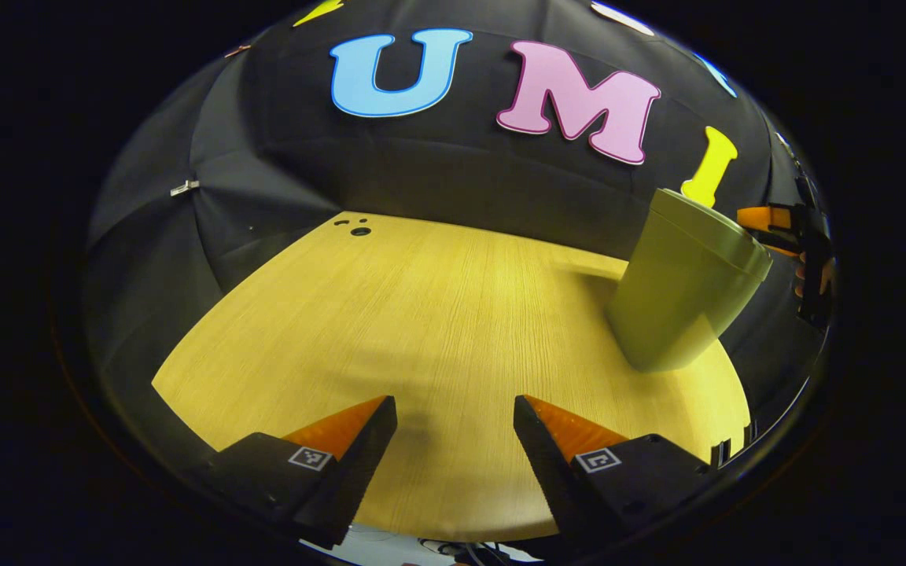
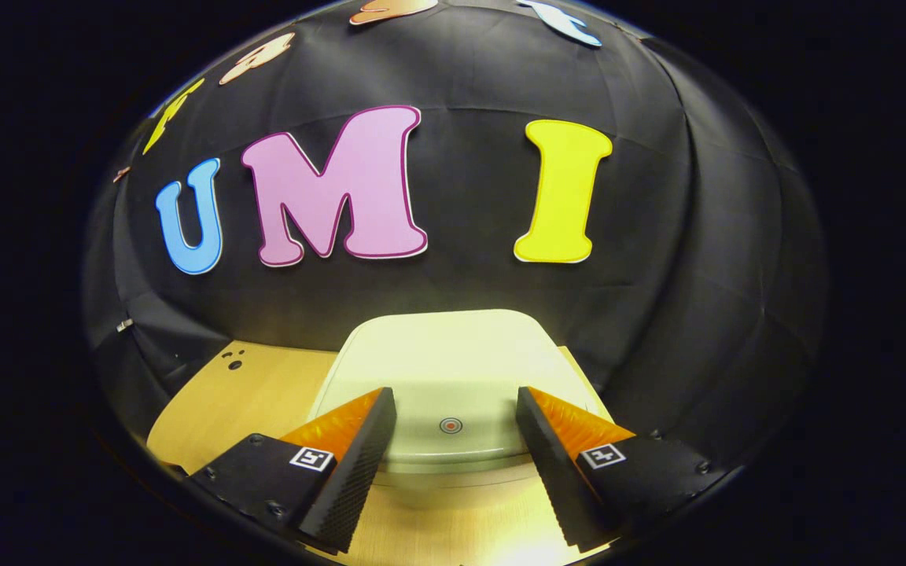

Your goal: Press the lid of the desktop garbage bin to open it, pick up the crumpled paper on the desktop and throw it into the bin, then pick up the pop can on the desktop and drop it into the bin, and finally close the garbage bin lid.

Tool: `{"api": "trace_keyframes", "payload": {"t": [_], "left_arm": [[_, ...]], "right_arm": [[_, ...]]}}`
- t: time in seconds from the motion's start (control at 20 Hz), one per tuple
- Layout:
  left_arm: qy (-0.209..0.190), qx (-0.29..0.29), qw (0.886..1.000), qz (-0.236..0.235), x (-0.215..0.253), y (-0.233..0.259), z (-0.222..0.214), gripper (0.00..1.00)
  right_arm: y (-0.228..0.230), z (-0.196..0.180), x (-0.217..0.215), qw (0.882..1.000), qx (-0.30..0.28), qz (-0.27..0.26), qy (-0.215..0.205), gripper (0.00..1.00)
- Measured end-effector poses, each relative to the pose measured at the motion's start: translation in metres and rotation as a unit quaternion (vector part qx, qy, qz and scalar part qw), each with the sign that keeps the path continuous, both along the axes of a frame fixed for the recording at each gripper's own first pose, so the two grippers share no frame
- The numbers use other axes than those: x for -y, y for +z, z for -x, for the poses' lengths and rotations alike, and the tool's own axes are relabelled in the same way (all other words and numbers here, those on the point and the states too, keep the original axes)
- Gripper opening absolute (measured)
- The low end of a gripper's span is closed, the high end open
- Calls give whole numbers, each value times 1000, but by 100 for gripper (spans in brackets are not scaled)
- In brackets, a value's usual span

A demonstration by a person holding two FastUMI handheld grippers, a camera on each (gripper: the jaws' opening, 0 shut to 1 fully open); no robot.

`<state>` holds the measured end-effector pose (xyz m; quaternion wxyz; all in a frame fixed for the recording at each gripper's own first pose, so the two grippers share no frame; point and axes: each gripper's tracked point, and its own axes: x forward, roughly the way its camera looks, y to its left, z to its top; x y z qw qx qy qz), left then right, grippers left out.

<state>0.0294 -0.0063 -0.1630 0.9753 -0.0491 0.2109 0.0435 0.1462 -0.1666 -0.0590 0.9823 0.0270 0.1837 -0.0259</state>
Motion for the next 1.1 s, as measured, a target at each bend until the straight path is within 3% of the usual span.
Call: {"api": "trace_keyframes", "payload": {"t": [0.15,0.45,0.7,0.85,1.1], "left_arm": [[-6,1,1000,-5,3,3,-6,96],[-14,12,1000,-16,13,25,-27,96],[-14,55,998,-34,18,68,-47,96],[-23,85,996,-35,28,96,-54,96],[-45,142,987,-52,35,142,-49,96]], "right_arm": [[-5,3,0,1000,-1,22,4,98],[4,4,3,1000,21,2,-1,97],[15,13,5,998,66,3,-17,96],[22,16,6,995,95,41,-10,96],[43,39,-16,993,117,26,-16,96]]}}
